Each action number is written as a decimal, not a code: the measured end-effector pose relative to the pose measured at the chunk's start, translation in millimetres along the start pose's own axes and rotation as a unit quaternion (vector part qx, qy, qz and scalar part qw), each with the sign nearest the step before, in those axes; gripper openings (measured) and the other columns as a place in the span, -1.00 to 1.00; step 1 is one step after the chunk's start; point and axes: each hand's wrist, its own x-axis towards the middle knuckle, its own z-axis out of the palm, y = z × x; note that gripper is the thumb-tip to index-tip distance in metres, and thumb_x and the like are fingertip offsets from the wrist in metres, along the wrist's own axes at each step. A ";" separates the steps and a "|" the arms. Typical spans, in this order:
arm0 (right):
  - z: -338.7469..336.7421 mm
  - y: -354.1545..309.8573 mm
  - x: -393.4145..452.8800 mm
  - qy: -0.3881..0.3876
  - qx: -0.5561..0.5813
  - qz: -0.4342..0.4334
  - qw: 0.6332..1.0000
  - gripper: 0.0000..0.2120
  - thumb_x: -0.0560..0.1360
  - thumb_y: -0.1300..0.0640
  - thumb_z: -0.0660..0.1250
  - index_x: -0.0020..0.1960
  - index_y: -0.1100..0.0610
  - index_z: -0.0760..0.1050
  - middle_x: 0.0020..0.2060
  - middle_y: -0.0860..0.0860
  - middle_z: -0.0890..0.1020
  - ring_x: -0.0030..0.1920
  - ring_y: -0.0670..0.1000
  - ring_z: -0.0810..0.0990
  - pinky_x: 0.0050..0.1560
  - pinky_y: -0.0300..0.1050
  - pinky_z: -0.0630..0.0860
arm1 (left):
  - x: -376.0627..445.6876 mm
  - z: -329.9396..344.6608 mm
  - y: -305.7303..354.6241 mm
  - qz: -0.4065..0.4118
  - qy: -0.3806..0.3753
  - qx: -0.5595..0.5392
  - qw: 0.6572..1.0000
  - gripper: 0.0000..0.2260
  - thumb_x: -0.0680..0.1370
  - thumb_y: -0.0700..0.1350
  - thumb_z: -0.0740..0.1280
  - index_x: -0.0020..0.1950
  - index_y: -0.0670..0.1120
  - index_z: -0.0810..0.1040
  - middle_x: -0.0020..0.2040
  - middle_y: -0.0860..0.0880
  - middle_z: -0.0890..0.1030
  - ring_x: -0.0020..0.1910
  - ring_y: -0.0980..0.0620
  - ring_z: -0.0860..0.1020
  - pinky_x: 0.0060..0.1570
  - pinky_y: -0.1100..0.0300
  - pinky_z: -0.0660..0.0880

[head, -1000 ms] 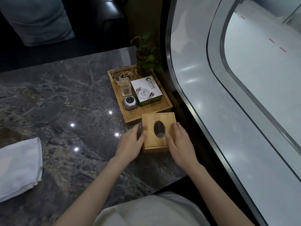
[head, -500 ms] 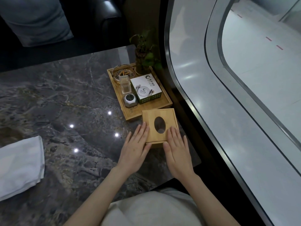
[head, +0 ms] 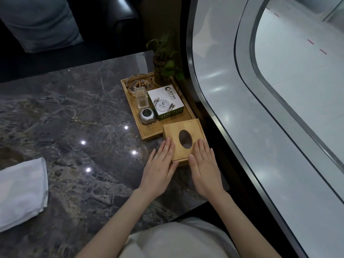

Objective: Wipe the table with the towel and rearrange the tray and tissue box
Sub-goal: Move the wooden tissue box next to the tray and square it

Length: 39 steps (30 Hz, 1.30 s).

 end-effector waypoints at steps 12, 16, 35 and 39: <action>-12.4 8.7 16.1 -0.005 0.017 0.007 1.000 -0.40 0.53 -0.13 -0.24 0.48 0.14 -0.10 0.52 0.04 -0.06 0.45 -0.16 -0.23 0.46 -0.17 -0.26 | 13.7 1.4 13.7 -0.004 -0.008 -0.012 1.000 -0.50 0.61 0.05 -0.01 0.46 0.03 -0.20 0.45 0.13 -0.24 0.44 0.22 -0.24 0.46 0.19 -0.18; -15.2 11.0 20.0 -0.009 0.021 0.009 1.000 -0.39 0.53 -0.14 -0.24 0.49 0.14 -0.08 0.53 0.05 -0.05 0.45 -0.16 -0.21 0.47 -0.16 -0.24 | 15.4 2.6 17.6 -0.004 -0.003 -0.015 1.000 -0.51 0.62 0.03 -0.01 0.45 0.03 -0.21 0.45 0.13 -0.24 0.44 0.22 -0.24 0.45 0.20 -0.19; -20.7 14.7 28.4 -0.011 0.021 -0.003 1.000 -0.41 0.54 -0.14 -0.23 0.49 0.12 -0.05 0.52 0.04 -0.01 0.42 -0.19 -0.19 0.42 -0.20 -0.26 | 17.0 3.7 21.2 -0.009 0.001 -0.033 0.999 -0.50 0.62 0.01 0.01 0.49 -0.01 -0.13 0.45 0.11 -0.21 0.45 0.21 -0.19 0.46 0.20 -0.15; -28.2 8.3 28.8 0.008 0.086 0.016 0.996 -0.47 0.59 -0.10 -0.17 0.47 0.13 0.08 0.51 0.04 0.10 0.49 -0.10 -0.03 0.43 -0.20 -0.16 | 18.4 -0.7 21.4 -0.011 -0.012 -0.044 0.999 -0.52 0.62 0.03 -0.01 0.50 -0.01 -0.08 0.47 0.12 -0.18 0.47 0.21 -0.15 0.48 0.17 -0.10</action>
